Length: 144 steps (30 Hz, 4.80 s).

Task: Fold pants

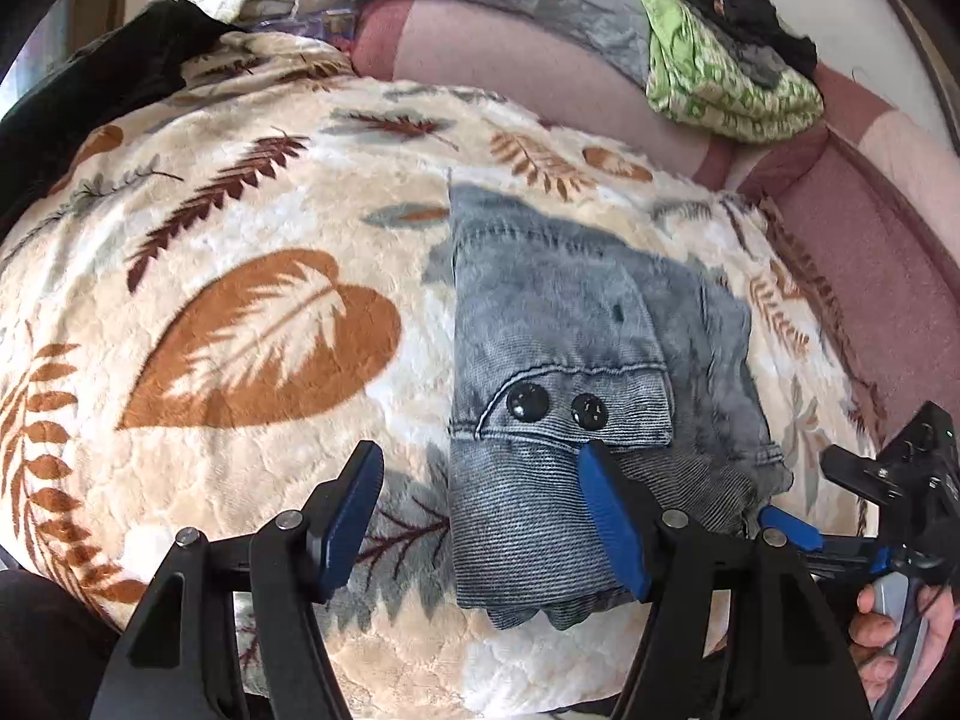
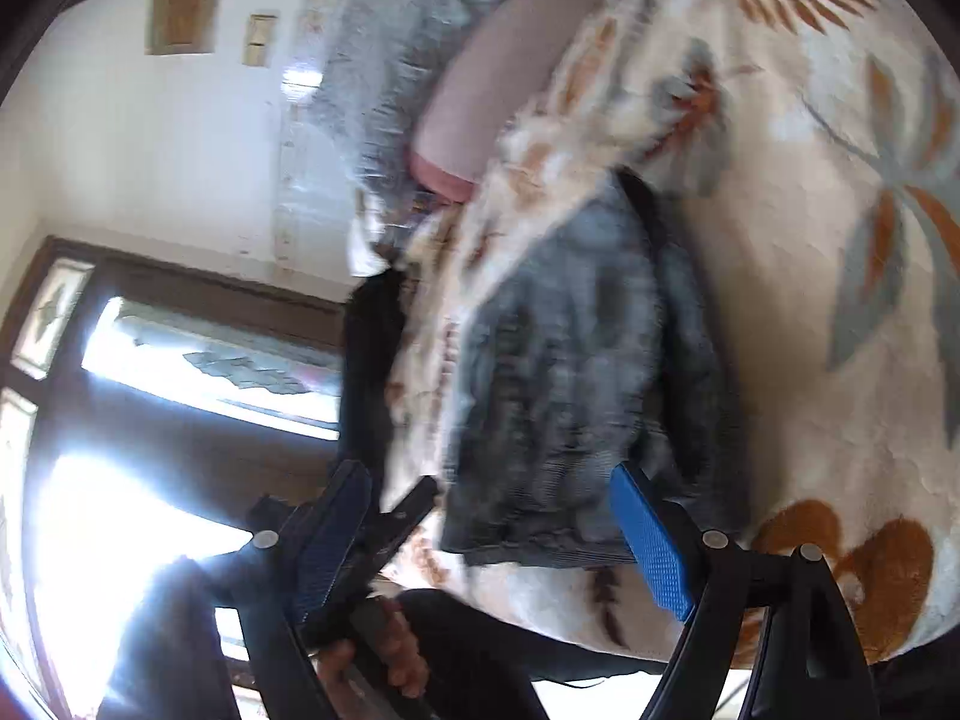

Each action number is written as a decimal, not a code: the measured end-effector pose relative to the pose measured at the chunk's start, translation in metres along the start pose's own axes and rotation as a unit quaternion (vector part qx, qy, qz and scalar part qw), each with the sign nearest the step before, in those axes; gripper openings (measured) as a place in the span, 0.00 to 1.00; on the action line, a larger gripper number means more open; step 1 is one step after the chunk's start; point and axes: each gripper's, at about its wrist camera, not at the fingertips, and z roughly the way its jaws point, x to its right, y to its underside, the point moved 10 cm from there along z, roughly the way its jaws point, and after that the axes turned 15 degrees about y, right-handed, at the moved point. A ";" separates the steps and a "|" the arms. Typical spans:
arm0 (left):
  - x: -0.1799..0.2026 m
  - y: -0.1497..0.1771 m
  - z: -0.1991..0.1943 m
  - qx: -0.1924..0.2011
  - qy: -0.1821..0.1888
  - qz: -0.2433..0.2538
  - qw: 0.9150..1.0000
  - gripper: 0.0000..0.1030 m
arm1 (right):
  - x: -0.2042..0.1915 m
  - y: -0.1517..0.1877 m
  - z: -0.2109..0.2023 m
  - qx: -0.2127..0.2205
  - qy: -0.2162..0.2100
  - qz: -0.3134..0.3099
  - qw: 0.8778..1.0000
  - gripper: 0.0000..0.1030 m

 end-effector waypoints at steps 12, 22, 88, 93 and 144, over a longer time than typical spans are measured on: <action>-0.004 0.002 -0.004 0.034 0.058 -0.016 0.998 0.68 | -0.041 0.008 -0.016 0.001 -0.040 0.038 0.998 0.78; -0.005 0.002 -0.004 0.049 0.076 -0.007 0.996 0.70 | -0.004 -0.009 0.008 0.021 0.020 0.128 0.991 0.75; -0.024 0.001 0.006 0.037 -0.007 0.028 0.999 0.81 | -0.167 -0.042 0.127 -0.071 0.136 -0.212 0.965 0.50; -0.023 0.001 0.006 0.037 -0.007 0.032 0.999 0.81 | -0.130 -0.054 0.128 -0.083 0.144 -0.139 0.976 0.23; -0.023 -0.001 0.009 0.033 0.002 0.032 0.999 0.81 | -0.238 -0.107 0.150 0.003 0.272 -0.350 0.897 0.07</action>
